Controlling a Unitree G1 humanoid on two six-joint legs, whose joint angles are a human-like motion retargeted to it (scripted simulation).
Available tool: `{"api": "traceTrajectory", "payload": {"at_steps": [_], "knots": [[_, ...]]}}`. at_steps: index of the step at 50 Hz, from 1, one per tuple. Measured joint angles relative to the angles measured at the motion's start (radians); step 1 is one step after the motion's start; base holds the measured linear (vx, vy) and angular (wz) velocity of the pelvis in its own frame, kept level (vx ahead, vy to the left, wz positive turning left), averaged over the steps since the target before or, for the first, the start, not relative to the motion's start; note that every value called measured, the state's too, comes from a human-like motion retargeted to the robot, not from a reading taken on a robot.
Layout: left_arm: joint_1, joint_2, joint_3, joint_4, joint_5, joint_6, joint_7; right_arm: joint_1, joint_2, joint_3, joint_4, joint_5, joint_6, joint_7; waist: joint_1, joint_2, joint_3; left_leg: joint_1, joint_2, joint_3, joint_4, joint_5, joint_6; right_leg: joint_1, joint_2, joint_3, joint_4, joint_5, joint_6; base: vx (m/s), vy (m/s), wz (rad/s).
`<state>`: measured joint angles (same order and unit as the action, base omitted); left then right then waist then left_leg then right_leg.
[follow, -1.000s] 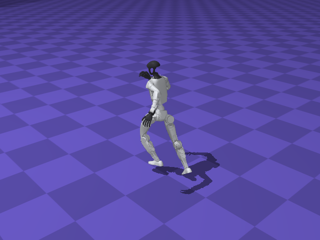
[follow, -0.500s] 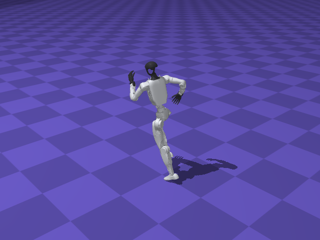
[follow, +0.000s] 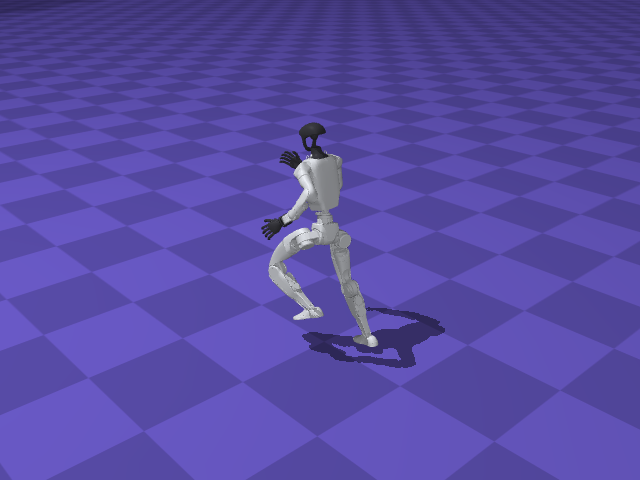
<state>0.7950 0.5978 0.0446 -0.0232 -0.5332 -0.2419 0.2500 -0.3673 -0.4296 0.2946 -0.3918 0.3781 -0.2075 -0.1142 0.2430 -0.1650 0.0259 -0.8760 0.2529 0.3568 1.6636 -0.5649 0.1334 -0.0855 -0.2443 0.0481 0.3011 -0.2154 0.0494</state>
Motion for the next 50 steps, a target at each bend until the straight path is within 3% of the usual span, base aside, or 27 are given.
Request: {"api": "traceTrajectory", "payload": {"at_steps": [3,5,8,10,12,13,15,18,20,22,25,29,30,31,35,39,40,43,45,47,50], "knots": [[0.149,0.024,0.053,-0.006,-0.112,0.006,-0.104,-0.072,0.003,0.048,-0.177,0.065,-0.002,0.077,0.134,-0.077,-0.019,0.128,0.068,0.166,-0.386,0.16,-0.01,0.111,-0.055,0.019,-0.168,0.32,0.063,1.19,0.36,-0.65],[0.199,0.027,0.083,-0.003,-0.19,0.015,-0.118,-0.103,-0.002,0.091,-0.259,0.119,-0.003,0.11,0.168,-0.084,-0.017,0.232,0.044,0.193,-0.69,0.301,-0.054,0.181,-0.055,0.003,-0.198,0.375,0.056,1.2,0.44,-0.27],[0.194,0.042,0.089,0.008,-0.188,0.023,-0.101,-0.047,-0.021,0.132,-0.319,0.18,-0.011,0.152,0.16,-0.009,0.021,0.443,-0.035,0.047,-1.154,0.454,-0.154,0.298,0.027,-0.021,-0.082,0.299,0.017,1.21,0.52,0.09],[0.14,0.059,0.068,0.039,-0.12,0.039,-0.107,0.065,-0.043,0.121,-0.314,0.237,-0.002,0.191,0.134,0.073,0.056,0.605,-0.024,-0.044,-1.379,0.571,-0.21,0.342,0.112,-0.061,0.107,0.221,-0.005,1.2,0.53,0.5],[0.048,0.067,0.036,0.084,-0.036,0.062,-0.112,0.196,-0.07,0.096,-0.268,0.255,0.021,0.218,0.091,0.126,0.082,0.718,0.011,-0.063,-1.461,0.62,-0.23,0.304,0.141,-0.149,0.389,0.134,-0.041,1.14,0.48,0.66],[-0.02,0.063,0.01,0.112,0.001,0.068,-0.1,0.255,-0.087,0.083,-0.234,0.242,0.031,0.223,0.067,0.13,0.098,0.76,0.01,-0.054,-1.46,0.559,-0.22,0.263,0.122,-0.19,0.547,0.085,-0.056,1.05,0.44,0.69],[-0.217,0.033,-0.087,0.2,0.056,0.079,-0.045,0.363,-0.128,0.06,-0.135,0.19,0.032,0.2,0.013,0.102,0.132,0.799,-0.034,-0.043,-1.384,0.282,-0.166,0.14,0.052,-0.221,0.874,-0.031,-0.055,0.95,0.41,0.84],[-0.664,-0.053,-0.285,0.381,0.111,0.145,0.01,0.505,-0.181,0.049,0.193,0.08,0.024,0.043,-0.101,0.06,0.172,0.716,-0.103,-0.118,-1.118,-0.08,-0.019,-0.113,0.017,-0.2,1.26,-0.225,-0.042,0.82,0.27,1.41],[-0.974,-0.11,-0.365,0.419,0.156,0.171,0.01,0.606,-0.195,0.024,0.437,0.041,0.05,-0.022,-0.184,0.066,0.189,0.662,-0.113,-0.184,-0.971,-0.172,0.042,-0.27,0.021,-0.224,1.386,-0.309,-0.053,0.83,0.1,1.67],[-1.246,-0.163,-0.39,0.345,0.155,0.15,0.012,0.734,-0.228,-0.042,0.53,0.095,0.051,0.012,-0.279,0.098,0.177,0.68,-0.109,-0.231,-1.004,-0.155,0.026,-0.4,0.005,-0.285,1.375,-0.337,-0.056,0.94,-0.02,1.46],[-1.512,-0.177,-0.407,0.159,0.165,0.059,0.078,0.988,-0.375,-0.175,0.439,0.221,0.03,0.162,-0.465,0.177,0.09,0.788,-0.084,-0.279,-1.262,0.042,-0.039,-0.53,-0.015,-0.388,1.176,-0.283,-0.022,1.06,-0.18,1.12],[-1.651,-0.08,-0.425,-0.051,0.255,-0.066,0.204,1.317,-0.465,-0.377,0.396,0.333,0.057,0.298,-0.658,0.317,-0.012,0.9,0.003,-0.32,-1.558,0.587,-0.198,-0.525,0.069,-0.435,0.63,-0.069,0.022,1.14,-0.42,0.74],[-1.676,-0.064,-0.415,-0.096,0.236,-0.089,0.195,1.376,-0.453,-0.422,0.41,0.351,0.075,0.326,-0.686,0.337,-0.021,0.919,0.017,-0.325,-1.595,0.688,-0.237,-0.5,0.093,-0.416,0.475,-0.007,0.031,1.16,-0.51,0.61],[-1.692,-0.061,-0.388,-0.14,0.188,-0.105,0.17,1.408,-0.425,-0.455,0.428,0.351,0.093,0.342,-0.703,0.335,-0.017,0.942,0.012,-0.323,-1.598,0.702,-0.241,-0.457,0.103,-0.368,0.321,0.05,0.047,1.17,-0.54,0.59],[-1.631,-0.066,-0.249,-0.294,0.062,-0.162,0.163,1.405,-0.321,-0.478,0.498,0.311,0.129,0.31,-0.719,0.249,0.024,1.056,-0.067,-0.31,-1.453,0.57,-0.181,-0.261,0.044,-0.186,-0.11,0.198,0.101,1.18,-0.59,0.04],[-1.288,-0.096,-0.11,-0.405,0.061,-0.156,0.167,1.263,-0.302,-0.406,0.496,0.269,0.162,0.319,-0.656,0.179,0.048,1.031,-0.152,-0.316,-1.02,0.372,-0.143,-0.153,-0.044,-0.226,-0.17,0.265,0.11,1.14,-0.52,-1.0],[-1.186,-0.106,-0.075,-0.417,0.035,-0.136,0.126,1.217,-0.298,-0.394,0.488,0.242,0.171,0.333,-0.636,0.176,0.052,0.99,-0.155,-0.303,-0.871,0.319,-0.136,-0.137,-0.057,-0.261,-0.152,0.233,0.107,1.06,-0.43,-1.11],[-0.872,-0.129,0.018,-0.321,-0.063,-0.021,-0.058,0.975,-0.262,-0.349,0.537,0.134,0.168,0.278,-0.531,0.208,0.105,0.816,-0.074,-0.254,-0.371,0.154,-0.091,-0.147,0.0,-0.238,0.037,-0.139,0.047,0.97,-0.35,-1.43],[-0.673,-0.167,0.018,-0.126,-0.096,0.05,-0.061,0.734,-0.219,-0.297,0.62,0.086,0.156,0.15,-0.435,0.222,0.162,0.712,-0.053,-0.234,-0.085,0.042,-0.047,-0.187,0.048,-0.163,0.237,-0.35,-0.017,0.91,-0.23,-2.04],[-0.544,-0.256,-0.039,0.17,-0.372,0.079,0.006,0.437,-0.161,-0.211,0.653,0.062,0.148,0.047,-0.349,0.204,0.19,0.597,-0.053,-0.176,0.112,-0.05,0.017,-0.207,0.073,-0.091,0.364,-0.441,-0.058,0.92,-0.14,-1.98],[-0.39,-0.359,-0.082,0.522,-0.942,0.06,0.075,0.079,-0.08,-0.053,0.473,0.126,0.121,-0.016,-0.243,0.155,0.14,0.394,-0.028,-0.053,0.227,-0.093,0.105,-0.152,0.073,-0.03,0.305,-0.415,-0.062,1.03,-0.03,-1.16]]}}
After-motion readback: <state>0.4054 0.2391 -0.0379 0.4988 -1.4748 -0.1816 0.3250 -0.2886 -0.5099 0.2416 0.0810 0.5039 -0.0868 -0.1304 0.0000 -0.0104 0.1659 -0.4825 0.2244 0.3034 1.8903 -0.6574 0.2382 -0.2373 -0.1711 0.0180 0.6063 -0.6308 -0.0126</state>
